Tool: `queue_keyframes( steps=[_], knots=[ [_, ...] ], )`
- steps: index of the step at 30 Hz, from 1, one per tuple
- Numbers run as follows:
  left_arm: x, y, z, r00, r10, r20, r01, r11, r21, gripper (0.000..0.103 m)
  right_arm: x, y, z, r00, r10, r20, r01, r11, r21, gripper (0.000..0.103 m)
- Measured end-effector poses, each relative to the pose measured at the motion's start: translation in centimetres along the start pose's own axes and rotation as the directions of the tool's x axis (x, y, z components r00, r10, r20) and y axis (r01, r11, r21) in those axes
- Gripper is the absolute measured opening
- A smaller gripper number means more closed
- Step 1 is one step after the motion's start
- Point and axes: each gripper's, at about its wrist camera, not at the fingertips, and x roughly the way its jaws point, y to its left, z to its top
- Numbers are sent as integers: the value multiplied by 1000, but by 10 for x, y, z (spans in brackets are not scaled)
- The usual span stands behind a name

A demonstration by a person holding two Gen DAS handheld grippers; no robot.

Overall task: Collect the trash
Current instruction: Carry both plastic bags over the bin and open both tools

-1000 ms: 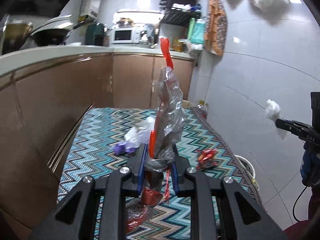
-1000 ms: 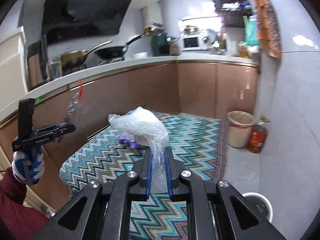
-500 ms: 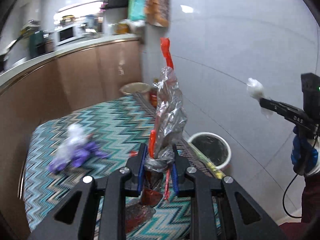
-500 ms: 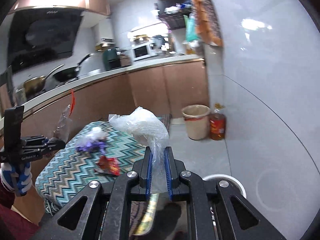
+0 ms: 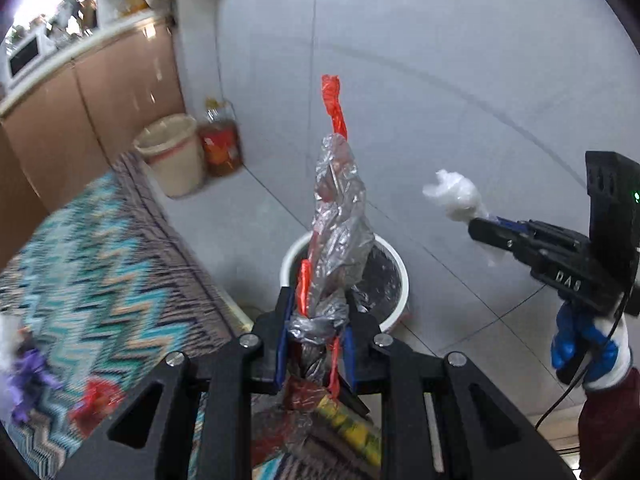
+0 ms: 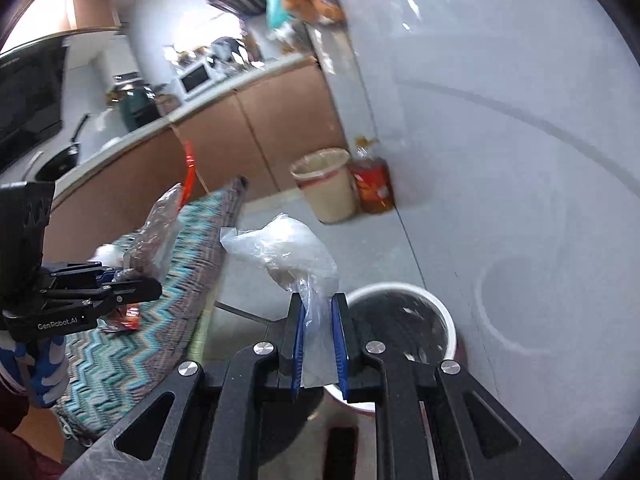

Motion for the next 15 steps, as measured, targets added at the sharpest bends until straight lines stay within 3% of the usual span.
queue_keyframes(
  steps=[5,15],
  knots=[
    [65,-8,19,995,10,-102,-7,1000,30,21,39,-26,-7,996,-45,-75,47,998,37,14],
    [151,-25,35,979,17,-204,-9,999,41,22,95,-61,-12,979,-93,-179,107,992,71,14]
  ],
)
